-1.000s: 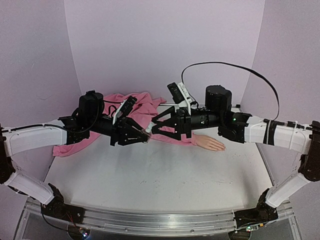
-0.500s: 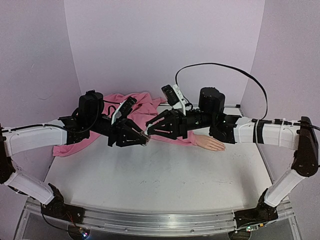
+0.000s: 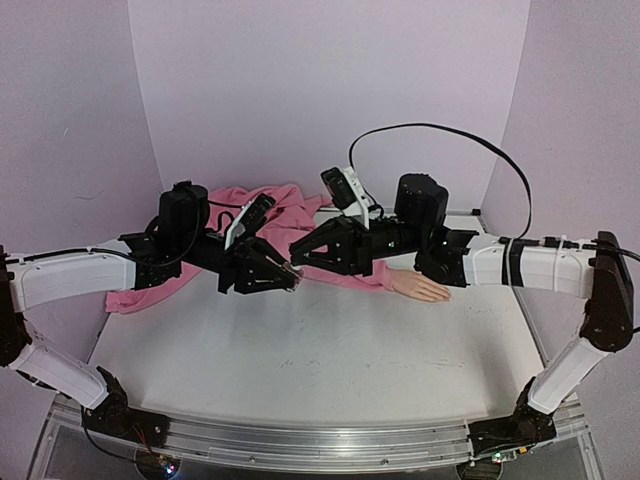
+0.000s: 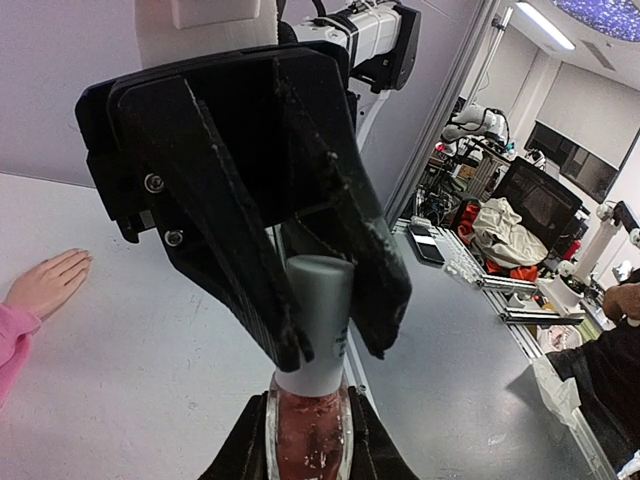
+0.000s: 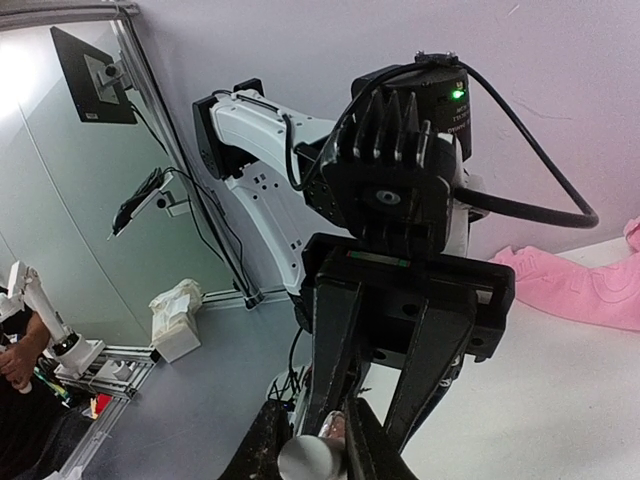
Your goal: Paint the nails
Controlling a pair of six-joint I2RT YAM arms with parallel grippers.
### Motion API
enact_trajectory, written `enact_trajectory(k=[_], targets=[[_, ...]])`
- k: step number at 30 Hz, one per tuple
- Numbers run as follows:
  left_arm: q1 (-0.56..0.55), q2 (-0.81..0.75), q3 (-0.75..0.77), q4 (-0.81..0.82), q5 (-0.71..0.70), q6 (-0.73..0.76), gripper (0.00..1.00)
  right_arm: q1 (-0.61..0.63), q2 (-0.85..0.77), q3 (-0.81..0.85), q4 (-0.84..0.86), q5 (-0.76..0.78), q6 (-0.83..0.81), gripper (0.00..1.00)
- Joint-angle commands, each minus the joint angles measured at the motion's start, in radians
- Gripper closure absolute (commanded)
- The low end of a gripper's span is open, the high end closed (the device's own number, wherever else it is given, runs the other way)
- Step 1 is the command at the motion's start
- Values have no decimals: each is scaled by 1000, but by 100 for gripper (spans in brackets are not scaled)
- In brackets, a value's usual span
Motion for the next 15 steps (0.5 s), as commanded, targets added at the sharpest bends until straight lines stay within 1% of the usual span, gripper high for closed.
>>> enact_trajectory(k=[1, 3, 7, 8, 12, 13, 15], targets=[[1, -19, 44, 66, -21, -13, 100, 14, 9, 49, 72, -38, 5, 83], [2, -25, 40, 68, -33, -13, 100, 17, 13, 48, 72, -38, 5, 87], [7, -39, 32, 74, -70, -13, 100, 29, 17, 42, 72, -25, 0, 98], [10, -45, 29, 77, -86, -14, 100, 34, 18, 37, 72, -13, -3, 100], [28, -85, 0, 96, -198, -16, 100, 59, 15, 3, 71, 65, -20, 100], [34, -98, -14, 101, -237, -17, 100, 69, 16, -7, 71, 105, -22, 100], [46, -122, -38, 109, -361, -13, 100, 100, 19, -31, 73, 217, -15, 100]])
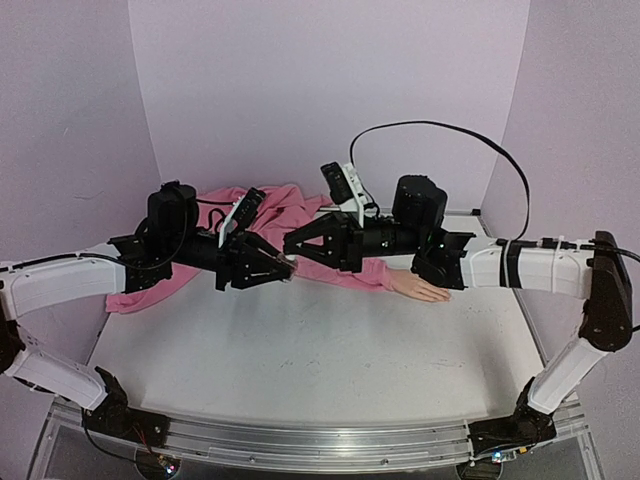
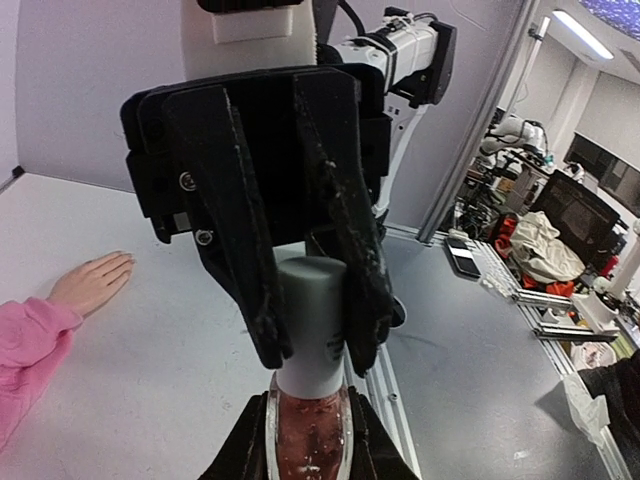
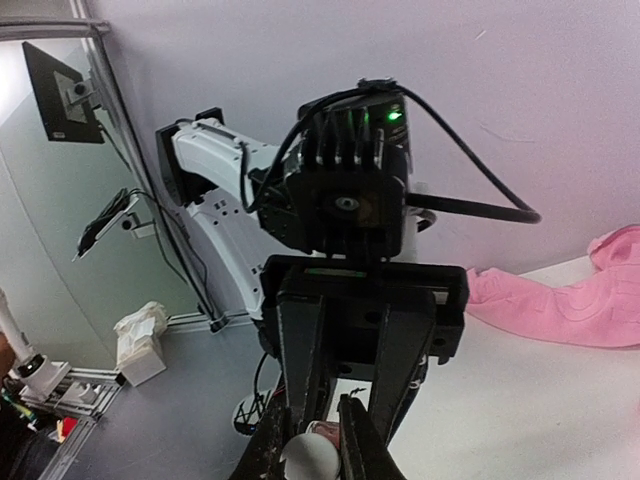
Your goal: Paint the nails
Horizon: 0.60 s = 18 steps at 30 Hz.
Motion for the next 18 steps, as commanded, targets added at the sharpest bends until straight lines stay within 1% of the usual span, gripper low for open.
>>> enact_trajectory(k=[1, 4, 6, 8, 9, 10, 12, 14, 16, 18], targets=[[38, -85, -28, 105, -309, 1, 100, 102, 11, -41, 33, 175, 2, 100], [38, -129, -74, 105, -498, 42, 100, 170, 35, -28, -11, 444, 49, 100], [38, -145, -91, 104, -598, 76, 100, 238, 52, 3, -55, 672, 85, 100], [39, -156, -104, 98, -696, 86, 100, 343, 76, 60, -129, 1005, 136, 100], [38, -160, -110, 95, -734, 106, 100, 397, 92, 84, -145, 1147, 183, 100], [37, -162, -113, 93, -760, 116, 100, 439, 109, 103, -153, 1249, 234, 100], [37, -163, -114, 87, -789, 121, 100, 499, 146, 162, -173, 1359, 276, 100], [37, -160, -111, 78, -796, 126, 100, 527, 156, 204, -203, 1445, 251, 100], [35, -156, -104, 64, -796, 131, 100, 528, 139, 207, -207, 1472, 241, 100], [34, -152, -98, 53, -791, 132, 100, 521, 115, 210, -206, 1464, 210, 100]])
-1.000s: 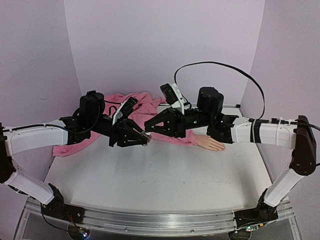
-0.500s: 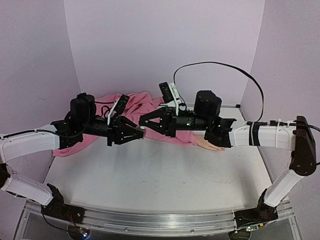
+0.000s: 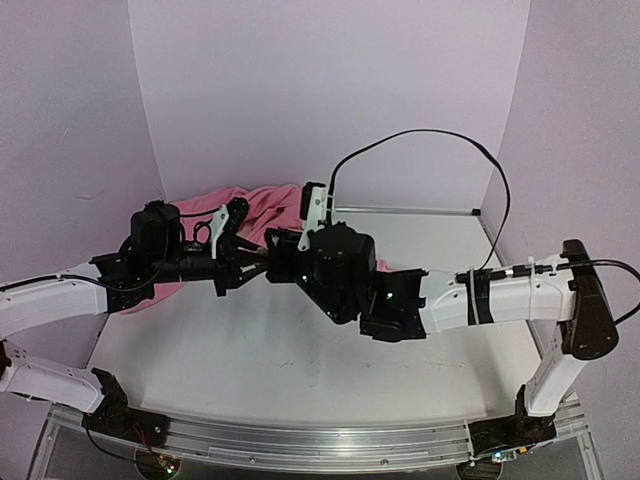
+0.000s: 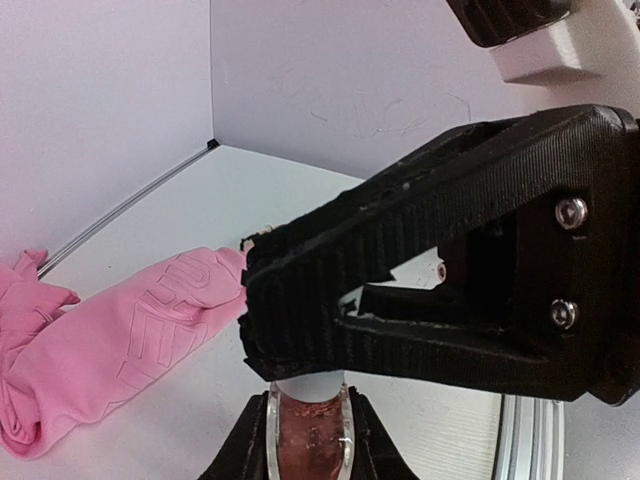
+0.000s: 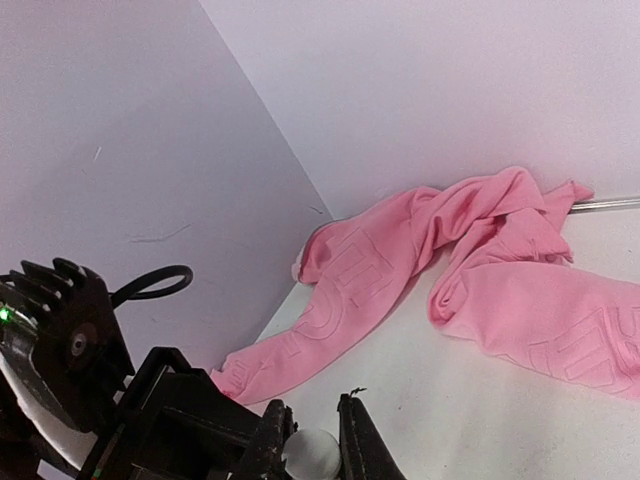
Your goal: Paint the nails
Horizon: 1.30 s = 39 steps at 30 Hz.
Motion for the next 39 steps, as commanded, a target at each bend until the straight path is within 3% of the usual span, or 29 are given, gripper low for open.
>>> enact_trajectory(k=[1, 5, 9, 13, 17, 19, 22, 27, 39], targets=[[34, 14, 54, 102, -248, -16, 100, 118, -49, 45, -39, -39, -19, 95], [33, 37, 72, 75, -220, -18, 100, 52, -136, 55, -127, -146, -118, 47], [33, 67, 104, 46, -123, -35, 100, -100, -274, -14, -180, -437, -179, 17], [34, 105, 141, 45, 89, -51, 100, -295, -352, -104, -192, -805, -190, 7], [33, 164, 204, 45, 397, -106, 100, -423, -339, -125, -189, -1223, -264, 11], [33, 194, 233, 47, 519, -132, 100, -428, -322, -125, -184, -1334, -318, 12], [29, 227, 261, 50, 657, -161, 100, -428, -288, -131, -124, -1461, -333, 25], [6, 241, 265, 54, 710, -167, 100, -428, -253, -156, 65, -1579, -243, 40], [-9, 242, 266, 55, 724, -167, 100, -425, -177, -105, 153, -1634, -168, 66]])
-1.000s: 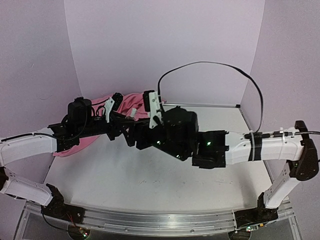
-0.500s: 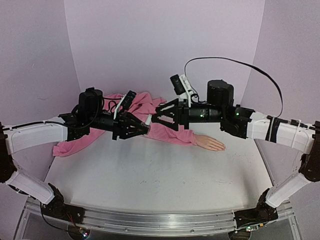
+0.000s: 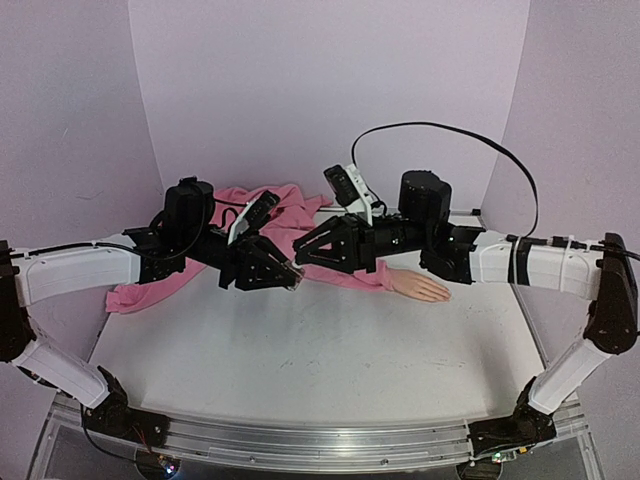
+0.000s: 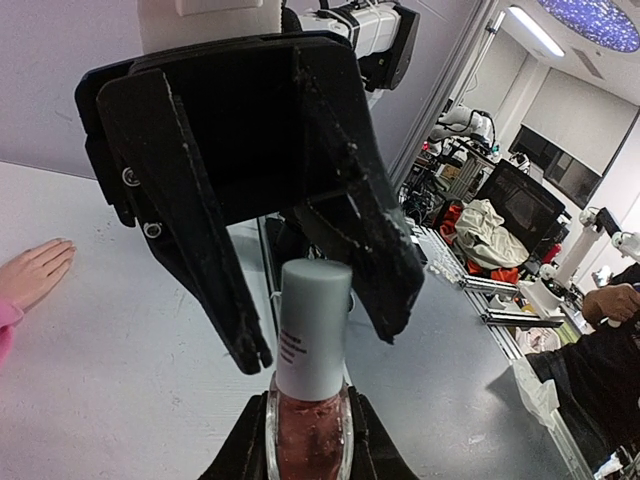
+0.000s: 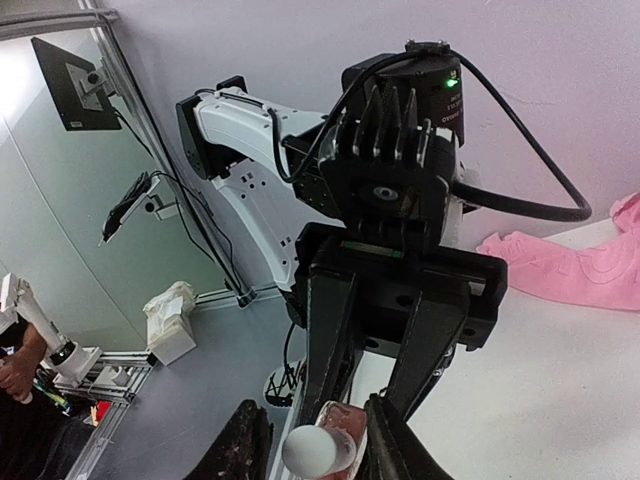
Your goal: Paint the nails
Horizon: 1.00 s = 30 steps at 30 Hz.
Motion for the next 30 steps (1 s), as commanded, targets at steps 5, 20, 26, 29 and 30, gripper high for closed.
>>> enact_trajectory(k=[5, 20, 26, 29, 30], targets=[[-3, -9, 49, 47, 18, -1, 100, 9, 19, 55, 122, -63, 33, 72], [18, -73, 14, 63, -128, 10, 100, 49, 37, 18, 124, 20, 22, 100], [44, -151, -51, 86, -411, 32, 100, 123, 31, -58, 136, 396, 76, 100], [45, -210, -109, 87, -642, 86, 100, 212, 59, -48, 110, 703, 141, 100], [44, -223, -122, 87, -716, 100, 100, 260, 77, -26, 67, 862, 157, 100]])
